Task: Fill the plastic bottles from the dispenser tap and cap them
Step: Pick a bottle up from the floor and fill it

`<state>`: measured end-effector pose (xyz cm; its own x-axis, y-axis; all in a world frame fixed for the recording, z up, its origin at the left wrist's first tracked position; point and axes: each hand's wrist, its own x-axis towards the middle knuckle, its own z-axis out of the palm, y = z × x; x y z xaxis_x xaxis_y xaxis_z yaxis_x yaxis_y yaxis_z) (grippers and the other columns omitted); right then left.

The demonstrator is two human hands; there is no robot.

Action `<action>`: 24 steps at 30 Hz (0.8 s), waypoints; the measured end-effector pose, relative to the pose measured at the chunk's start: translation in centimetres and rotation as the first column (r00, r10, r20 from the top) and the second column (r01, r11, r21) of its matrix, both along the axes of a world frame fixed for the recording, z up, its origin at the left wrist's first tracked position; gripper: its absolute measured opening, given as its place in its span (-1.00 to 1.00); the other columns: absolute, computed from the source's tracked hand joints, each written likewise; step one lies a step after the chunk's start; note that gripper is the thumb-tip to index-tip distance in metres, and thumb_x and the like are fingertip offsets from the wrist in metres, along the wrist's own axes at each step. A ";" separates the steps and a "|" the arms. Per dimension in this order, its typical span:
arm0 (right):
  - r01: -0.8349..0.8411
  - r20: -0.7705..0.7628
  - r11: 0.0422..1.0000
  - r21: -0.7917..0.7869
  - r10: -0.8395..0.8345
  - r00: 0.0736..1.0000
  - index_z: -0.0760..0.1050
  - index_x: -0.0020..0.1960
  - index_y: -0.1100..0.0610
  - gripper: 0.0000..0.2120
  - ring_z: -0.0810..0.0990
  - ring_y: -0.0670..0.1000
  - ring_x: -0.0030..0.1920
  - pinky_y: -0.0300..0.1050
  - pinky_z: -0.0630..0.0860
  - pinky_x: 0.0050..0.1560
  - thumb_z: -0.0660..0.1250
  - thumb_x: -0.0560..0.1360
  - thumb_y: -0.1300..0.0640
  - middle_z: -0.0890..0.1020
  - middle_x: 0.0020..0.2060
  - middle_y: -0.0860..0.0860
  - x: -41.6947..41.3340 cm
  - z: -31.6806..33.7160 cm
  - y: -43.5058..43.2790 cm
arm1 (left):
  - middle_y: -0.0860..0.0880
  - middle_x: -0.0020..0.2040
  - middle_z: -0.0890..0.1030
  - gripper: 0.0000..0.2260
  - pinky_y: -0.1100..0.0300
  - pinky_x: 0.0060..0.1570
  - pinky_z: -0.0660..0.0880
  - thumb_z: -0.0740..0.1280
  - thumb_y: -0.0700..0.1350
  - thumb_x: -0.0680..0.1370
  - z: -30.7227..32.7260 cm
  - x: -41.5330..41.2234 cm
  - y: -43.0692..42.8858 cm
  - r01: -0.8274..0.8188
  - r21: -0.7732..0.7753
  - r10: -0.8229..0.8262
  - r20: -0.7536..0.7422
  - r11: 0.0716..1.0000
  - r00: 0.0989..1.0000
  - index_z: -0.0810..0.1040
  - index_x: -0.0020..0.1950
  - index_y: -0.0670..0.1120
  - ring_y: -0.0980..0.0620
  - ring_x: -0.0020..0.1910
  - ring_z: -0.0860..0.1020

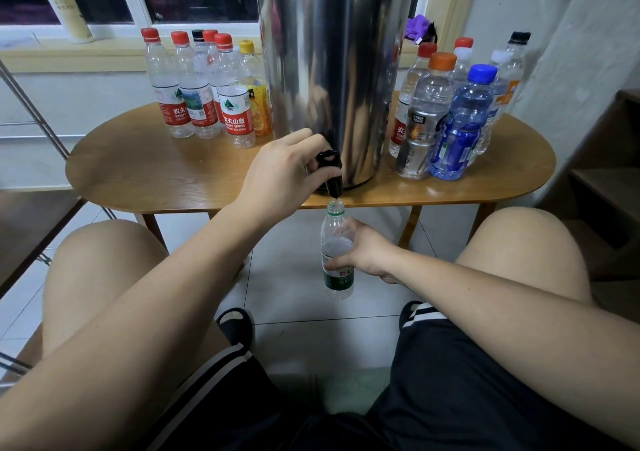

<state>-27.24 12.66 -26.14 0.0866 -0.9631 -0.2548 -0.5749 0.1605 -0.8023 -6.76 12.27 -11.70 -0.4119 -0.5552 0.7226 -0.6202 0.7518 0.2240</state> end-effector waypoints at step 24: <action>0.010 0.006 1.000 -0.010 -0.010 1.000 0.50 0.33 -0.08 -0.23 0.60 0.08 0.30 0.13 0.60 0.35 0.80 0.23 0.04 0.62 0.33 -0.06 0.0 -0.3 -0.1 | 0.02 -0.16 0.53 -0.77 0.01 -0.27 0.51 0.56 0.01 0.59 0.0 0.0 -0.1 0.007 0.005 -0.007 0.007 1.000 1.000 0.62 0.00 -0.11 -0.02 -0.22 0.52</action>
